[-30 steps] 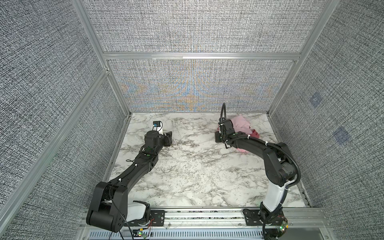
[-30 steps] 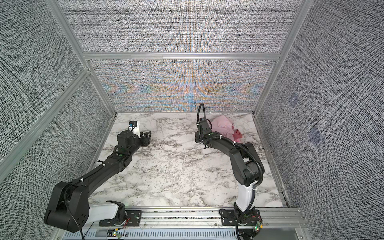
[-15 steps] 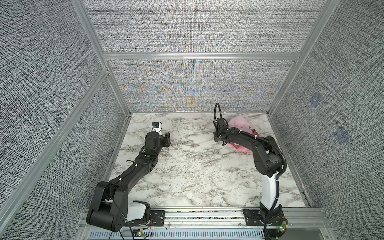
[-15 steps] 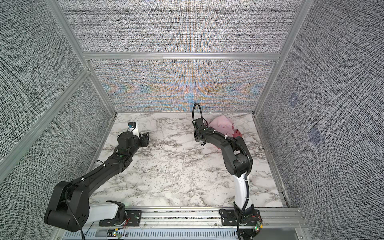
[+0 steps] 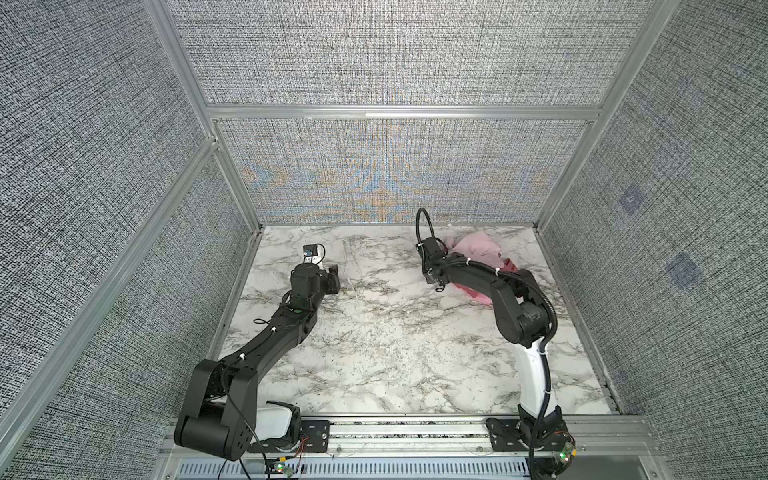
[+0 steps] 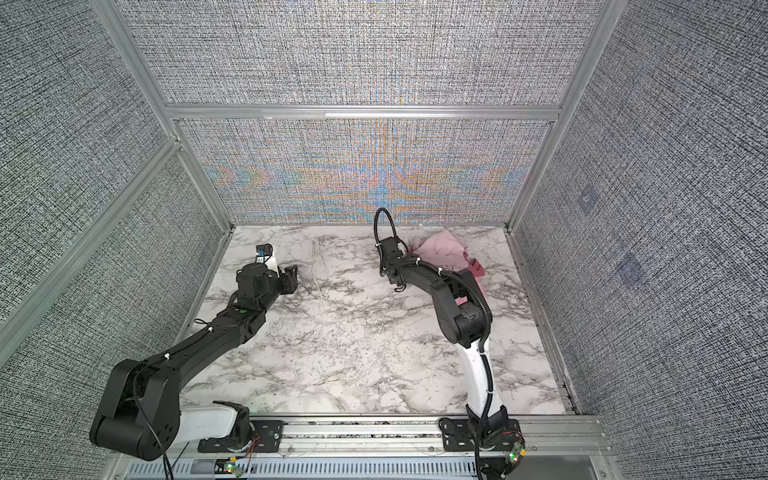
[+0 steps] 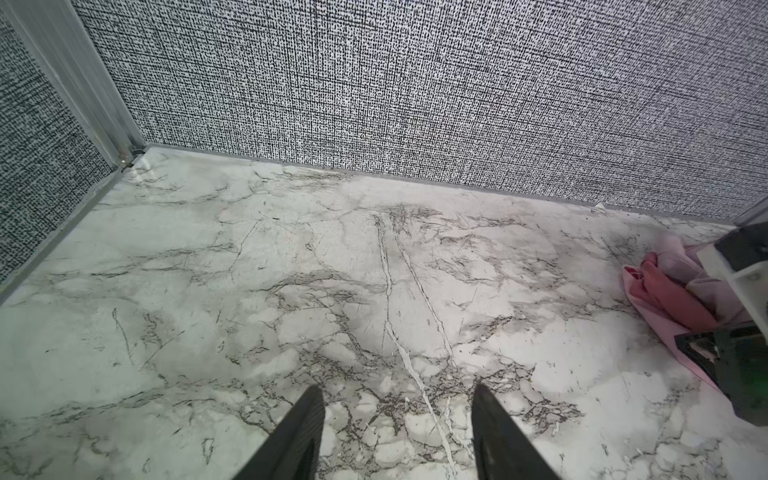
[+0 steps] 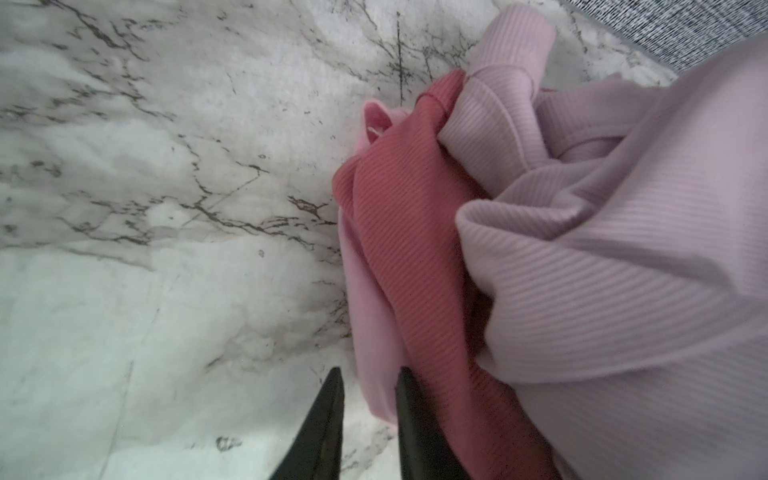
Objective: Pick out a specific cloth from the pile
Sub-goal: 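Reach the right gripper into the pink clothes pile and grasp the bright pink cloth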
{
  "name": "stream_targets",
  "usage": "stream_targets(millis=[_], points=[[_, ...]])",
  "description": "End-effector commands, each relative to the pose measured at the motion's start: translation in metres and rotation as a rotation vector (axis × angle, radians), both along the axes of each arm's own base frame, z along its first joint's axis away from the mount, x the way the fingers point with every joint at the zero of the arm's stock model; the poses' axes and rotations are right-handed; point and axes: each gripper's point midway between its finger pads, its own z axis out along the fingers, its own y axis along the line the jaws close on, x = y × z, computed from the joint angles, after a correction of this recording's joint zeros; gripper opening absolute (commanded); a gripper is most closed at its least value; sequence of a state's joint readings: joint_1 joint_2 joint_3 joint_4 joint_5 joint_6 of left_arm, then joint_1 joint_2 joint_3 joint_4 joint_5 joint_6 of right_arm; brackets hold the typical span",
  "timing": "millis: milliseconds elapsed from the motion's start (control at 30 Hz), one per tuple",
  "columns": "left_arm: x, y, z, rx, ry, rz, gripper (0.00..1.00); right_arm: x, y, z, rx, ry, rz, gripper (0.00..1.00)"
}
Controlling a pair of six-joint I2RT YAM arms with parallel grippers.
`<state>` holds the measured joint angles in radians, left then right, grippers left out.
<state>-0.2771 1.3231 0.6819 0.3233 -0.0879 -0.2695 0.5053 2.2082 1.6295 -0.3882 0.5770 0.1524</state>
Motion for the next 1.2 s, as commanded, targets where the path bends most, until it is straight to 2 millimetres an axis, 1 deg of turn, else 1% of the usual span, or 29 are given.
stream_targets(millis=[0, 133, 367, 700, 733, 800, 833, 900, 933, 1033, 1100, 1167], points=[[0.001, 0.002, 0.005, 0.01, -0.022, 0.005, 0.59, -0.001, -0.01, 0.004, -0.107, -0.006, -0.015, 0.28], [0.001, 0.002, 0.005, 0.011, -0.021, 0.004, 0.59, -0.001, -0.01, 0.003, -0.139, 0.0, -0.01, 0.3], [0.0, 0.003, 0.006, 0.015, -0.025, 0.005, 0.59, -0.001, -0.014, -0.001, -0.178, 0.013, -0.015, 0.32], [-0.001, 0.006, 0.007, 0.023, -0.029, 0.015, 0.59, 0.001, -0.014, -0.01, -0.203, 0.031, -0.011, 0.3], [-0.001, 0.006, 0.008, 0.024, -0.03, 0.017, 0.59, 0.002, -0.014, -0.01, -0.203, 0.03, -0.012, 0.29], [-0.002, 0.007, 0.007, 0.027, -0.029, 0.02, 0.59, 0.003, -0.014, -0.011, -0.208, 0.031, -0.013, 0.24], [-0.002, 0.007, 0.007, 0.027, -0.03, 0.022, 0.59, 0.003, -0.014, -0.011, -0.209, 0.032, -0.013, 0.2], [-0.003, 0.008, 0.008, 0.029, -0.032, 0.025, 0.59, 0.004, -0.014, -0.012, -0.213, 0.033, -0.013, 0.04], [-0.003, 0.008, 0.008, 0.03, -0.031, 0.027, 0.59, 0.004, -0.014, -0.011, -0.214, 0.032, -0.011, 0.0], [-0.004, 0.01, 0.008, 0.035, -0.03, 0.031, 0.59, 0.002, -0.014, -0.003, -0.188, 0.011, -0.02, 0.0], [-0.004, 0.01, 0.01, 0.036, -0.034, 0.034, 0.59, 0.0, -0.012, 0.007, -0.147, -0.012, -0.025, 0.0], [-0.005, 0.011, 0.011, 0.038, -0.036, 0.036, 0.59, -0.003, -0.01, 0.022, -0.093, -0.046, -0.025, 0.0]])
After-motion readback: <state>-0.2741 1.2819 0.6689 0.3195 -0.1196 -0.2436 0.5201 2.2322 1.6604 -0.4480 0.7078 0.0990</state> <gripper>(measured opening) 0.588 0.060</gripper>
